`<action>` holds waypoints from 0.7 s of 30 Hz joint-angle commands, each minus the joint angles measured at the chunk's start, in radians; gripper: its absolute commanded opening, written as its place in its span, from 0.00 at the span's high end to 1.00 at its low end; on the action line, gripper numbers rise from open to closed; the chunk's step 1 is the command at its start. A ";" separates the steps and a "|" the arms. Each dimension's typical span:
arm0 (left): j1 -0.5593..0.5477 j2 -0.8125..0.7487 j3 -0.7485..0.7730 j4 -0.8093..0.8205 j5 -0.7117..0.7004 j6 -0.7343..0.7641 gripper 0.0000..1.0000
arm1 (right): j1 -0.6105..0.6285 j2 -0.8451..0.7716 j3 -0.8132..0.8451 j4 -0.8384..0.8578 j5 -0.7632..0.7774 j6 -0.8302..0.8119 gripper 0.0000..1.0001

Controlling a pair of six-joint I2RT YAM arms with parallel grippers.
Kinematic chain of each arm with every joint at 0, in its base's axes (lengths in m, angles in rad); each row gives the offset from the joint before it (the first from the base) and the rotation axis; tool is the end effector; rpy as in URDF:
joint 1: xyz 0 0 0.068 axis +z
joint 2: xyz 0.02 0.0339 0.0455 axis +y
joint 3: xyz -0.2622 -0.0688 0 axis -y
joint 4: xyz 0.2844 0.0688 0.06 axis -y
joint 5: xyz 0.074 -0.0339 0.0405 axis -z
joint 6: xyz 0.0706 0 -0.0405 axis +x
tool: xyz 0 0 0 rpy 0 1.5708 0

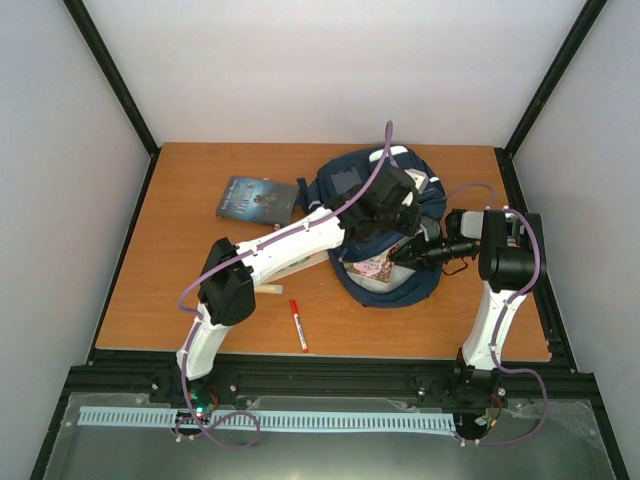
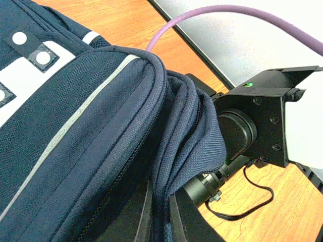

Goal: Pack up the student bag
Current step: Place the book in the student bag.

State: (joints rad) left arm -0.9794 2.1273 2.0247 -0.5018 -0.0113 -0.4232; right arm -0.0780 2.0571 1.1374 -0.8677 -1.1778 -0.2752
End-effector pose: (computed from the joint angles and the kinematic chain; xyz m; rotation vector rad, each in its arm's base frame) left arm 0.3165 -0.4699 0.2845 0.6207 2.1988 -0.7636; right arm 0.3450 0.0385 0.0568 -0.0676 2.5890 1.7479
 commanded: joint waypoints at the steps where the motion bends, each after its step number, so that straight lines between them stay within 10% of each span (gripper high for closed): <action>1: 0.001 -0.006 0.077 0.047 0.017 -0.016 0.99 | 0.012 -0.022 -0.005 0.064 -0.039 0.025 0.90; 21: 0.002 -0.018 0.103 -0.008 0.037 0.039 0.99 | -0.052 -0.207 0.013 0.310 0.231 0.179 0.91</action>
State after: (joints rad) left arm -0.9741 2.1330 2.0583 -0.5163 -0.0128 -0.4042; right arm -0.1120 1.8576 1.0996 -0.7258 -1.0531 -0.1658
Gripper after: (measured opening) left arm 0.066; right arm 0.083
